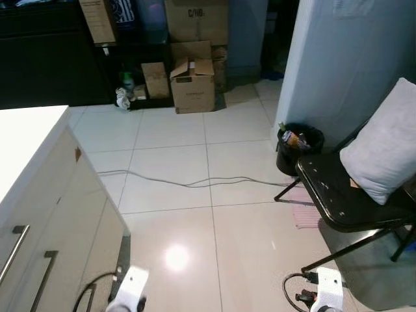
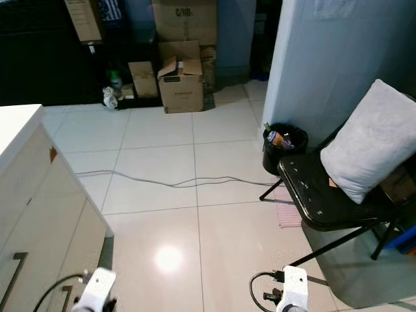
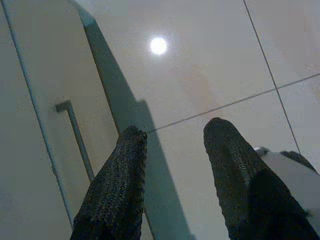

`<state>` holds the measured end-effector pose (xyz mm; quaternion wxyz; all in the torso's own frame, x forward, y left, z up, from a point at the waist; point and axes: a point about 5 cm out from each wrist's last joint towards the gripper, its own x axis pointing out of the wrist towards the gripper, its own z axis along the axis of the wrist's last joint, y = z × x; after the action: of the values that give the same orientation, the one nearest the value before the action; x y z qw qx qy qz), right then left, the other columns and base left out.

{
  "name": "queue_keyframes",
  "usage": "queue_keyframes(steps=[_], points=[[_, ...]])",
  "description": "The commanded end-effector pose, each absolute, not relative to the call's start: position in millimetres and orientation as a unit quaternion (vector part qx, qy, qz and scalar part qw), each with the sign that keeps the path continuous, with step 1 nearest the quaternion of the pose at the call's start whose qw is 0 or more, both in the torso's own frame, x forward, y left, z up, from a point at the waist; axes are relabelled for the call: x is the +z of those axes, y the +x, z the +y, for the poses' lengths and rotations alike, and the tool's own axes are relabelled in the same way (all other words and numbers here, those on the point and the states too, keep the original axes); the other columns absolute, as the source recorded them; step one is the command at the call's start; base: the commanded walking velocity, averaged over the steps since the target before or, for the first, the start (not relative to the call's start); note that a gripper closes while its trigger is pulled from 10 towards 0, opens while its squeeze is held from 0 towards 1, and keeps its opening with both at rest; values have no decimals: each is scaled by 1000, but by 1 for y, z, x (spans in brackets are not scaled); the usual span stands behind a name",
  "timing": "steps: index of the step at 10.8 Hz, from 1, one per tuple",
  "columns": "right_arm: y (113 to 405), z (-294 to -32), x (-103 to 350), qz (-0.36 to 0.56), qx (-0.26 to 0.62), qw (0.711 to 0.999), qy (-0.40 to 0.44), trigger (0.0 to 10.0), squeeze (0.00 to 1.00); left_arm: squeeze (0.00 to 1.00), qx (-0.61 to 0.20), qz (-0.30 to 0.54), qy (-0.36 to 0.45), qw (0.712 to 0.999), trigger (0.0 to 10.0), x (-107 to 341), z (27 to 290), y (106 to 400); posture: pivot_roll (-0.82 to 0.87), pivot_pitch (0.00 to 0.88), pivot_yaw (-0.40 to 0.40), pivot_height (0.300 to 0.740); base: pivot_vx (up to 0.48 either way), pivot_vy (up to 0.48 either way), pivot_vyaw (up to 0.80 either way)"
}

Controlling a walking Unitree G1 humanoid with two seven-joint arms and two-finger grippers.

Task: Kitchen organization

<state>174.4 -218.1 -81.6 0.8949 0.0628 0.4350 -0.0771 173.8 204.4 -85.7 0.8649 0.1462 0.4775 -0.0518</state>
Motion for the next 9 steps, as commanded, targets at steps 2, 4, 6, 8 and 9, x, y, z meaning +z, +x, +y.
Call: queue_keyframes(steps=[2, 4, 6, 8, 9], points=[[174, -216, -82, 435, -81, 894, 71, 10000, 0, 0, -50, 479, 147, 864, 10000, -87, 204, 172, -25, 0, 86, 740, 0, 0, 0], [175, -215, -82, 430, -80, 896, 73, 10000, 0, 0, -42, 475, 139, 868, 10000, -86, 205, 171, -25, 0, 87, 740, 0, 0, 0], [176, -213, -82, 428, -82, 897, 76, 10000, 0, 0, -37, 472, 127, 872, 10000, -86, 206, 170, -28, 0, 93, 740, 0, 0, 0], [174, -211, -83, 436, -77, 894, 72, 10000, 0, 0, -33, 486, 131, 864, 10000, -89, 209, 164, -28, 0, 97, 740, 0, 0, 0], [172, -209, -84, 438, -75, 893, 70, 10000, 0, 0, -32, 494, 133, 858, 10000, -91, 213, 156, -30, 0, 102, 740, 0, 0, 0]])
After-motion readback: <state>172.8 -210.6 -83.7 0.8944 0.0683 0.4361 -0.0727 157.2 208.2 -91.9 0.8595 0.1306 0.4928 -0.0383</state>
